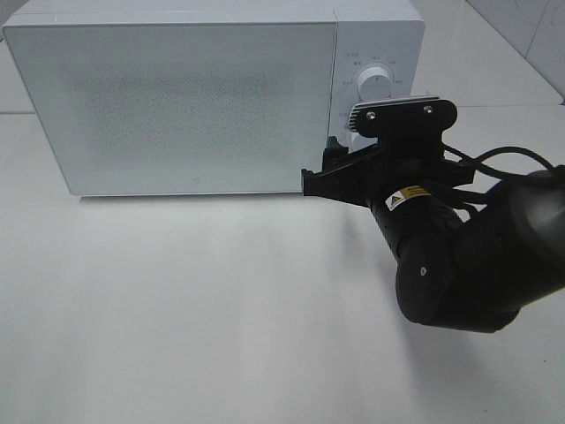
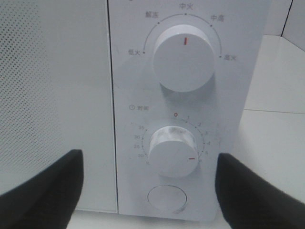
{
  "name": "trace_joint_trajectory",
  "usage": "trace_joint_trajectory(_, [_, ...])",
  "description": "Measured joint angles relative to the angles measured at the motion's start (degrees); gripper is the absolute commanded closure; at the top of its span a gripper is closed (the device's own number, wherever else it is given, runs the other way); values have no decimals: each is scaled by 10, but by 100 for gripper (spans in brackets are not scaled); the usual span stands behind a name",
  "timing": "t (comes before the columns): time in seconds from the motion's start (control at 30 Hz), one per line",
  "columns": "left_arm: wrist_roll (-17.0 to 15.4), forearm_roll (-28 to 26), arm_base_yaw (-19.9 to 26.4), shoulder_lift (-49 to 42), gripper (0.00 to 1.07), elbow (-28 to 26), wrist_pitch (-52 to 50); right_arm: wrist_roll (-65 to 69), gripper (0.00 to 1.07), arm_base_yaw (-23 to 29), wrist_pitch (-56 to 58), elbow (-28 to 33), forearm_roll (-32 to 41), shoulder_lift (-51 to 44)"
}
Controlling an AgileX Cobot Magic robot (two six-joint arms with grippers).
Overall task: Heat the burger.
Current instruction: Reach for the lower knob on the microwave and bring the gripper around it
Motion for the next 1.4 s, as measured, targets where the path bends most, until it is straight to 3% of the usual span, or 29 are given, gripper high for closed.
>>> trace_joint_trajectory(0.5, [0, 0, 0, 0, 7, 0, 0, 0, 35, -48, 10, -78, -3, 70])
trace_joint_trajectory(1.4, [0, 0, 0, 0, 7, 0, 0, 10, 38, -72, 26, -97, -42, 101])
